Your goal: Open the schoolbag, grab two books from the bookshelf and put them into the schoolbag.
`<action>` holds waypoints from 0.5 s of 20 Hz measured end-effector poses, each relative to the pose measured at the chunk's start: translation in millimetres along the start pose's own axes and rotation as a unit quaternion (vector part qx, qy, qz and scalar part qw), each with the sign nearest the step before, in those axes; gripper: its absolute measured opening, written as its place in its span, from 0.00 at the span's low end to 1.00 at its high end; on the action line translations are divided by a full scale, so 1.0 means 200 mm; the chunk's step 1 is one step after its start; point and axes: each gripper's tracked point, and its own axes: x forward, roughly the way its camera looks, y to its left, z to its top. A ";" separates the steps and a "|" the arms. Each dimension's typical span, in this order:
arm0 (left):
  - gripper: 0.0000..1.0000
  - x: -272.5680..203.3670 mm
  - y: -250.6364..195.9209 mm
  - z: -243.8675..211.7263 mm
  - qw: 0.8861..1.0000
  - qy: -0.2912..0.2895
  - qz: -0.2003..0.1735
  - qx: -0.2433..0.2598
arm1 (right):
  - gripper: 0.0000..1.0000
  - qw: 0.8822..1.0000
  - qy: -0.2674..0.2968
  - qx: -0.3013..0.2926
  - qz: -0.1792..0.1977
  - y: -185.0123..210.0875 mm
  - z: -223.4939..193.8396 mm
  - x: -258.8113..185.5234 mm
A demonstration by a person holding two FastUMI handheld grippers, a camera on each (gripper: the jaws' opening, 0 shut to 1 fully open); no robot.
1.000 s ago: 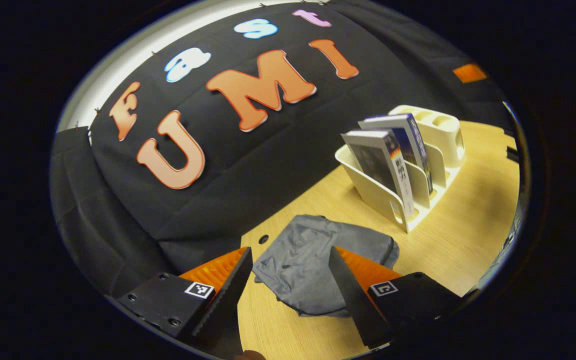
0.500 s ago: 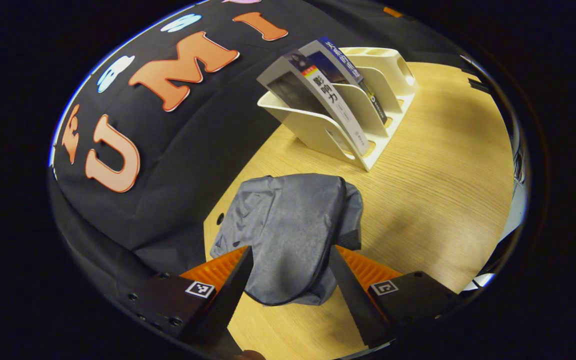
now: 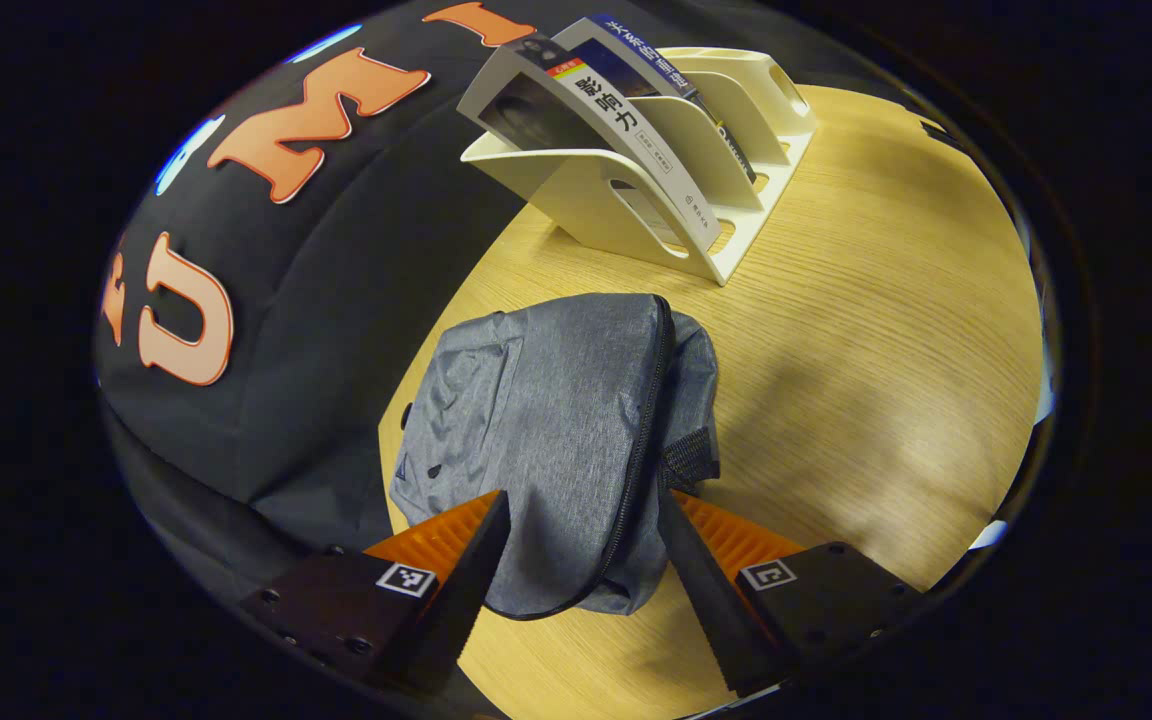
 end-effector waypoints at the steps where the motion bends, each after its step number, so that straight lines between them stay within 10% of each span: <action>1: 0.77 0.01 0.01 0.00 1.000 0.004 -0.001 -0.006 | 0.98 1.000 0.001 -0.004 0.001 0.00 0.01 0.01; 10: 0.06 0.01 0.05 0.02 0.999 0.025 -0.020 0.006 | 0.98 0.999 0.006 0.009 0.035 0.06 0.08 0.05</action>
